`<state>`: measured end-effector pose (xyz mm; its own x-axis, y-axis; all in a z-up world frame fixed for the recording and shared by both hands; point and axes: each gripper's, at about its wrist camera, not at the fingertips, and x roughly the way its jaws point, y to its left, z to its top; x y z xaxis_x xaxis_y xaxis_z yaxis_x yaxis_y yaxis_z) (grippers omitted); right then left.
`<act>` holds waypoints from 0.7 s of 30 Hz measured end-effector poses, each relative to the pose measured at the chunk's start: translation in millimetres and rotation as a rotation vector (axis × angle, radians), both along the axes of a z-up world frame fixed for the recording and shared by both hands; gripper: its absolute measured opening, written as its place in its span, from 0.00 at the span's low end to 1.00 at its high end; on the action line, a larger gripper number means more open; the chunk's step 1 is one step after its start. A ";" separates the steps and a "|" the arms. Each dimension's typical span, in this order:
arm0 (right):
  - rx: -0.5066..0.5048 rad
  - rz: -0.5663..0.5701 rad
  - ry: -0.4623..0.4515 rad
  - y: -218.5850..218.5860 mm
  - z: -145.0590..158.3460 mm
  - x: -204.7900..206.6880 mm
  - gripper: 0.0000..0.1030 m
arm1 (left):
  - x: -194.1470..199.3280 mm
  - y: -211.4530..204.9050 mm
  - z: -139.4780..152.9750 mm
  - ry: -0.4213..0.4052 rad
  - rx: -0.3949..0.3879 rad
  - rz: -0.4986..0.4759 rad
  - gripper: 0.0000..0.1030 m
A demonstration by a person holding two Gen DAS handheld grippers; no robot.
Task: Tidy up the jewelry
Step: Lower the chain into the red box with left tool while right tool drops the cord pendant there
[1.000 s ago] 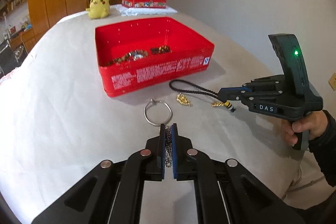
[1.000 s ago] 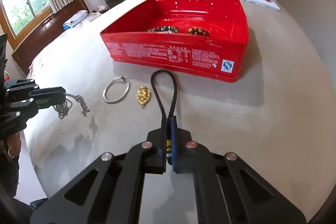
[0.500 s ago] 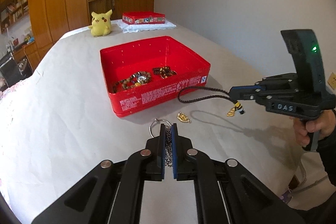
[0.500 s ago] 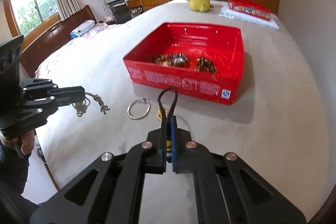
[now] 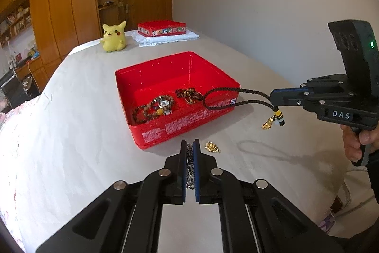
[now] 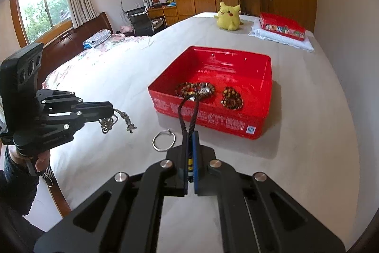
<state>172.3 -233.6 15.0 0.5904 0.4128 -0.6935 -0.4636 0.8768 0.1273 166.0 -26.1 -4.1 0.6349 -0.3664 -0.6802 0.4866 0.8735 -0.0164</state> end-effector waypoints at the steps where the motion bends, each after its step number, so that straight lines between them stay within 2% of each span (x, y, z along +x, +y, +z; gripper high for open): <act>1: 0.001 0.000 -0.004 -0.3 2.8 1.7 0.01 | 1.6 -0.5 1.4 -0.003 0.003 -0.001 0.04; 10: 0.005 -0.001 -0.027 -2.1 21.1 22.8 0.01 | 21.0 -1.3 18.7 -0.040 0.023 -0.005 0.04; 21: 0.005 -0.005 -0.042 -1.6 38.5 54.0 0.01 | 66.7 -4.3 39.6 -0.059 0.032 0.000 0.04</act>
